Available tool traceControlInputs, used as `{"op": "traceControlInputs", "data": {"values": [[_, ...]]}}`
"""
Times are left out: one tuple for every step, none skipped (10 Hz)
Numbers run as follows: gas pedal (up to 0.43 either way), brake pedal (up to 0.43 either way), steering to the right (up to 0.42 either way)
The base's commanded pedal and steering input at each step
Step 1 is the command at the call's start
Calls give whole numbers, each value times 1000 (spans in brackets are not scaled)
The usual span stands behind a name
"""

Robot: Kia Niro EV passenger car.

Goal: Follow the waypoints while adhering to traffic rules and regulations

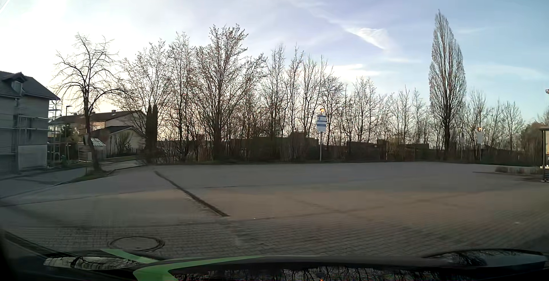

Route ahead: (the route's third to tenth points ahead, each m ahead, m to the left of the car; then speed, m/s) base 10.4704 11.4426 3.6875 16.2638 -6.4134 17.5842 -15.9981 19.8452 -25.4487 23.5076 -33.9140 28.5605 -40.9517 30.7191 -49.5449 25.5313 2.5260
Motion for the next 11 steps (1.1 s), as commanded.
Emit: {"op": "traceControlInputs", "data": {"values": [[20,0,-45],[20,0,-47],[20,0,-48],[20,0,-47],[20,0,-45],[20,0,-43],[20,0,-44],[20,0,-46],[28,0,-46],[28,0,-48],[28,0,-51]]}}
